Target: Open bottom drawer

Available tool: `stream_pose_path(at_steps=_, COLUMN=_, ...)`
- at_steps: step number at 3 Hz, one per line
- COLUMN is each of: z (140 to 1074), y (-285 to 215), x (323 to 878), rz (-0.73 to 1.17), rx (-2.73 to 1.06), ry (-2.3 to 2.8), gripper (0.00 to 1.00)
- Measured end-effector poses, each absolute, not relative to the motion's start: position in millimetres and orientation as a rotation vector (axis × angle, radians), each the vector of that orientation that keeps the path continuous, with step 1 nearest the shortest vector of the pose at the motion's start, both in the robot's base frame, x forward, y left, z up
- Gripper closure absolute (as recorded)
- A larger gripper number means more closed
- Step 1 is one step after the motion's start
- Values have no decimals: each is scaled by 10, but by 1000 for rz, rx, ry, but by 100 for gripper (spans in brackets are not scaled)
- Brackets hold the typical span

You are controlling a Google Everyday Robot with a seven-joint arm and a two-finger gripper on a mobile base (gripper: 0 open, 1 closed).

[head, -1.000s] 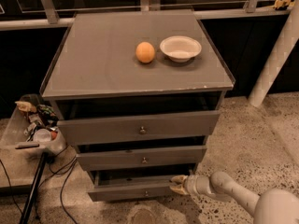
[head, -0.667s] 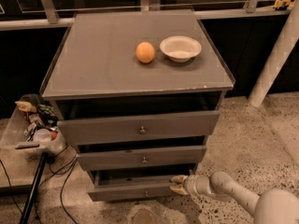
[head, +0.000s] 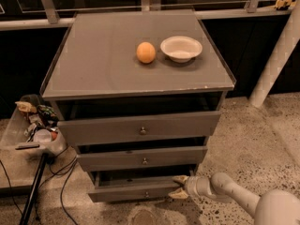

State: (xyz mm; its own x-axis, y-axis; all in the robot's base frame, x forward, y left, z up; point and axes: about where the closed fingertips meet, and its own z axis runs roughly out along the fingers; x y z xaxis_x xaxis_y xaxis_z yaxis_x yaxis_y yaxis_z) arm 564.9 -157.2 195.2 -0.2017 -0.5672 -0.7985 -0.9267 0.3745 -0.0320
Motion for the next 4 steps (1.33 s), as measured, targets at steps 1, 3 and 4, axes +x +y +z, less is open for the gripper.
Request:
stream_pose_path(at_steps=1, z=1952, y=-1572, x=5649, rz=608, rx=-1294, ry=1886, gripper=61)
stream_pose_path(at_steps=3, z=1859, y=-1643, x=5465, rz=624, rx=-1272, ry=1900, gripper=100)
stream_pose_path(at_steps=4, z=1903, y=-1643, x=5466, rz=624, rx=-1272, ry=1899, gripper=100)
